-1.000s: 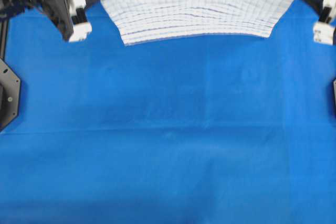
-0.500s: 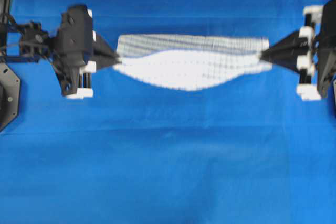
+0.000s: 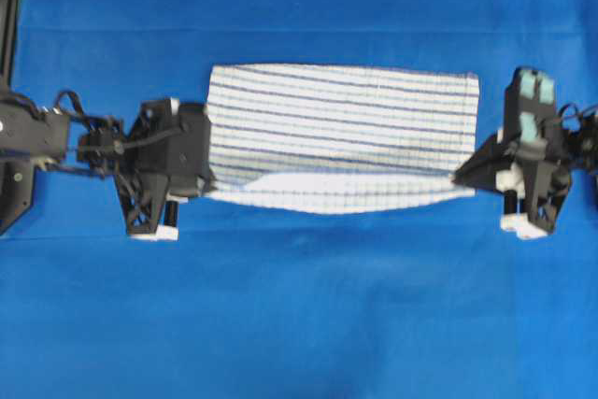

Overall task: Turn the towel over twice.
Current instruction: 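Swing the held edge over toward the near side, flipping the towel, then lower the held edge onto the table and open both grippers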

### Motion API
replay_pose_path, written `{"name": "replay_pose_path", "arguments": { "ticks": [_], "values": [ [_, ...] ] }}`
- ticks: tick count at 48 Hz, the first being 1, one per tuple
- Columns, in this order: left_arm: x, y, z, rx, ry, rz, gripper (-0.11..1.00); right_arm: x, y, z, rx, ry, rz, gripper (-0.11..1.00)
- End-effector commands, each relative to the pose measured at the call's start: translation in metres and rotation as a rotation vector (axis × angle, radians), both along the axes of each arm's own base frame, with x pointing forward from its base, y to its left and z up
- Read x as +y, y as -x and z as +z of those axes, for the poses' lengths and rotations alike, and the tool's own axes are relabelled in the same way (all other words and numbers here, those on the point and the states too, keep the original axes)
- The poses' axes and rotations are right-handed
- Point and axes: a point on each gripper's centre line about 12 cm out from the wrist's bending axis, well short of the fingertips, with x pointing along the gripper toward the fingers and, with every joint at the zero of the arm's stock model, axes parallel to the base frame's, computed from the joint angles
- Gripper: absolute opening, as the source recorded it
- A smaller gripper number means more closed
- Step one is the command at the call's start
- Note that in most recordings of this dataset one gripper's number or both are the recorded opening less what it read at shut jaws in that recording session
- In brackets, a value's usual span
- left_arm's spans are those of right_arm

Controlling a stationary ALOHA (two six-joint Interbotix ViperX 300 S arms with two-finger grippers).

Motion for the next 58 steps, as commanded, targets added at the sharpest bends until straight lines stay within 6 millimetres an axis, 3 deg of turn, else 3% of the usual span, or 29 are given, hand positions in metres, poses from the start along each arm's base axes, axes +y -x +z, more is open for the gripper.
{"name": "replay_pose_path", "arguments": {
  "ticks": [1, 15, 31, 39, 48, 53, 58],
  "values": [
    [-0.008, -0.005, 0.001, -0.02, 0.025, -0.001, 0.02, 0.009, -0.004, -0.002, 0.0, -0.021, 0.016, 0.05],
    [-0.037, 0.001, -0.003, -0.037, 0.089, -0.037, 0.02, 0.044, -0.006, -0.017, 0.081, -0.108, 0.051, 0.05],
    [-0.052, -0.006, -0.012, -0.017, 0.098, -0.068, 0.06, 0.048, -0.006, -0.03, 0.148, -0.125, 0.028, 0.05],
    [-0.054, -0.013, -0.009, -0.024, 0.099, -0.068, 0.27, 0.048, -0.004, -0.032, 0.171, -0.124, 0.023, 0.1],
    [-0.054, -0.012, -0.009, -0.018, 0.095, -0.073, 0.69, 0.048, -0.007, -0.025, 0.148, -0.123, 0.029, 0.6],
    [-0.052, -0.011, -0.006, -0.015, 0.087, -0.076, 0.81, 0.049, -0.01, -0.016, 0.114, -0.107, 0.051, 0.58],
    [-0.043, -0.013, 0.004, -0.031, 0.084, -0.053, 0.79, 0.045, -0.013, -0.004, 0.065, -0.079, 0.07, 0.56]
  ]
}}
